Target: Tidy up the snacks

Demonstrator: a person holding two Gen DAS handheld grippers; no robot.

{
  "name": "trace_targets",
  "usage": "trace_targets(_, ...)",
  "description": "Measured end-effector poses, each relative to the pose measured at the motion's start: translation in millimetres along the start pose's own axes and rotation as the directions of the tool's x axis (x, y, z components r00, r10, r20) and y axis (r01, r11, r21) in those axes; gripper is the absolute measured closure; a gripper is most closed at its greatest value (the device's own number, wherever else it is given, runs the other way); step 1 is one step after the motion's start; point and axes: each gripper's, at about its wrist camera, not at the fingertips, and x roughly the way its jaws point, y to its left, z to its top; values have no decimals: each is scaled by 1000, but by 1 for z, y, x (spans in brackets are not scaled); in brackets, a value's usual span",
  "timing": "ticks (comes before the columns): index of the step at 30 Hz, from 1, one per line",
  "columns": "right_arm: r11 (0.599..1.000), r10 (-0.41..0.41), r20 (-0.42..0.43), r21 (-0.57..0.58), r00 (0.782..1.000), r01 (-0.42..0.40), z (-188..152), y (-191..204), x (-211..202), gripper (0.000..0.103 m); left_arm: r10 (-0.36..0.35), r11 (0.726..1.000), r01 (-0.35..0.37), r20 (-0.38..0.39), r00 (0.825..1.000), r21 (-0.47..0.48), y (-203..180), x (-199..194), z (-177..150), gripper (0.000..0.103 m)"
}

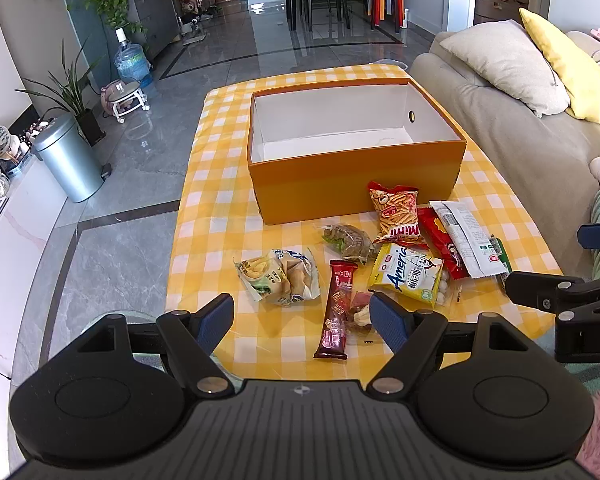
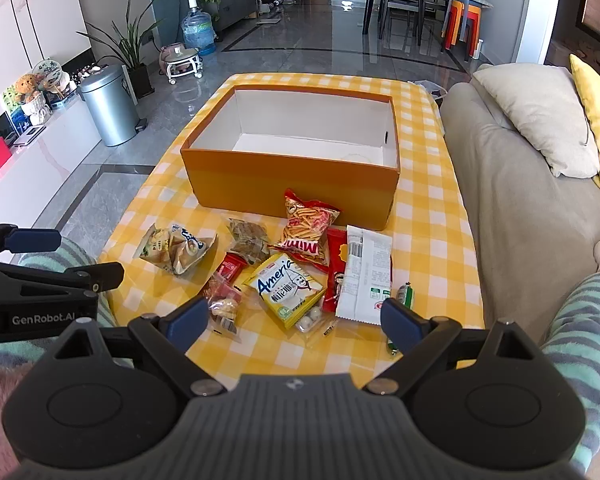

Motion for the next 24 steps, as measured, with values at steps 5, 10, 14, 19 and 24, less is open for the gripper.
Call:
trace_targets(5, 1000, 0, -3, -4, 1000, 0, 0, 0, 1, 13, -1, 1000, 1, -1, 1000, 0, 0, 0, 0, 12)
trace_targets(10, 1000, 2, -8, -8, 1000, -2, 1, 1, 1, 12, -4, 1000, 4, -1, 1000, 2, 0, 0, 0, 12)
trace_targets(14, 1000, 11, -18, -7, 1000, -11, 1, 1, 4, 12, -23, 1000, 23, -6, 1000, 3, 2, 3, 3, 15)
trace_targets(19, 999, 51, -43, 10, 998, -51, 2, -3, 11, 16, -57, 998, 57, -5, 998, 27, 1, 7, 12, 23)
trace_targets(24, 994, 106, -68, 29, 992, -104, 7, -8, 23, 20, -108, 994, 109, -51, 993, 17, 6, 24, 26, 28)
